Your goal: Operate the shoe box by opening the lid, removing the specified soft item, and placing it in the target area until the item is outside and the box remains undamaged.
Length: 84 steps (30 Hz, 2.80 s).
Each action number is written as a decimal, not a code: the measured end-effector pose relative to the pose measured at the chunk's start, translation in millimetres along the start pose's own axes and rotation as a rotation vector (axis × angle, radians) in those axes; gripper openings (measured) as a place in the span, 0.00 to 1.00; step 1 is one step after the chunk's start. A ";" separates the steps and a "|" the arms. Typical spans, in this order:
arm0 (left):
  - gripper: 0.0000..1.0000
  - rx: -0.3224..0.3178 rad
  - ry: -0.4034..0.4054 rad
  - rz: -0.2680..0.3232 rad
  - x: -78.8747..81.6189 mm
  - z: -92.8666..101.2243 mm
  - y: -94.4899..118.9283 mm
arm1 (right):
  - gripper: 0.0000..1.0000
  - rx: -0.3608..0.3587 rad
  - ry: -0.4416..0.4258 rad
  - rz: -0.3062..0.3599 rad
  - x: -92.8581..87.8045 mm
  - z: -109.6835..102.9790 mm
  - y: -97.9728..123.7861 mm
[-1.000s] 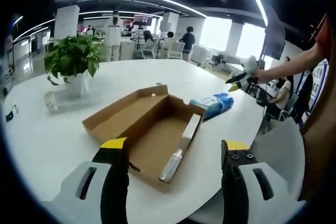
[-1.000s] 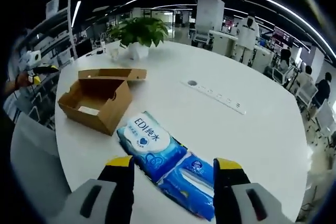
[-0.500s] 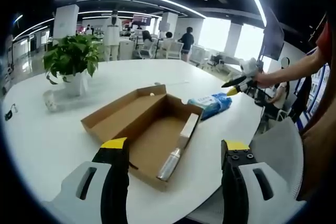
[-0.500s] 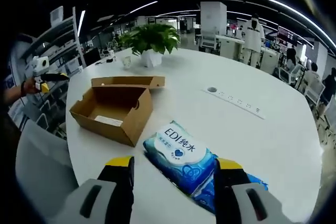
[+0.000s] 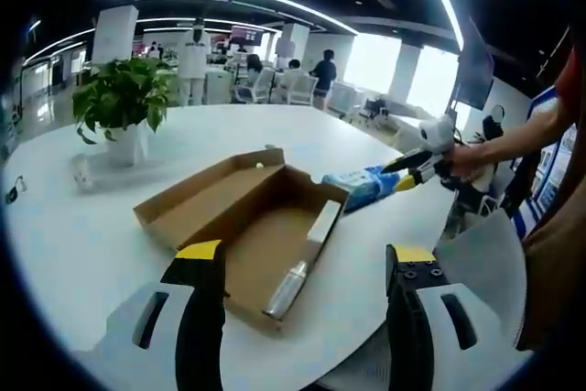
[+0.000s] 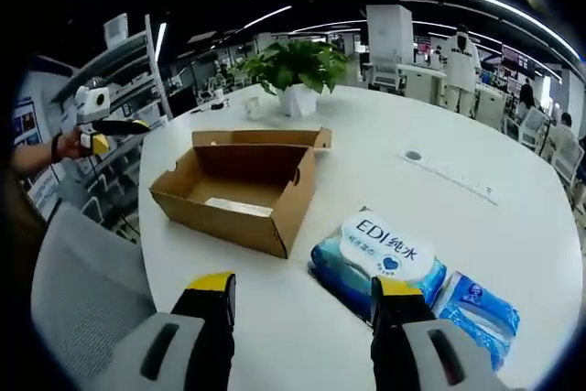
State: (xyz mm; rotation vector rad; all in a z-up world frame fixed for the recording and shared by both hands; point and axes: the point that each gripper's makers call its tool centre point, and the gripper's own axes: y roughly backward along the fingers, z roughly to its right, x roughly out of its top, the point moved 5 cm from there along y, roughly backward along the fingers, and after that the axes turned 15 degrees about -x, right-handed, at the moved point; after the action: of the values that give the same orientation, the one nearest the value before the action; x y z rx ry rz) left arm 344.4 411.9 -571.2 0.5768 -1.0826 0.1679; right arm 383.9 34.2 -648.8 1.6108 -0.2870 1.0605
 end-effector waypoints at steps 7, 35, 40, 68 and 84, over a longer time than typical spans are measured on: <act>0.71 -0.005 0.009 -0.007 -3.7 1.5 -1.5 | 0.58 0.016 -0.054 0.020 -7.1 -14.7 -12.3; 0.71 -0.009 0.026 0.010 -6.7 1.9 -1.0 | 0.58 0.070 0.002 0.019 7.6 -42.1 -21.7; 0.71 -0.010 0.030 0.014 -8.1 1.7 -1.1 | 0.58 0.085 0.047 0.021 23.2 -44.1 -27.9; 0.71 -0.004 0.044 0.028 -11.1 -2.1 4.7 | 0.58 0.151 0.334 -0.024 91.0 -55.8 -73.6; 0.70 0.006 0.067 0.039 -16.8 -4.3 9.6 | 0.59 0.207 0.741 -0.153 97.9 -75.4 -112.7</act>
State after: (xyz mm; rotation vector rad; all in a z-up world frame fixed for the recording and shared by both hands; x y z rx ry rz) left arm 336.0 424.7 -583.7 0.5517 -1.0293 0.2229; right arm 478.8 171.8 -651.9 1.2784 0.4457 1.5134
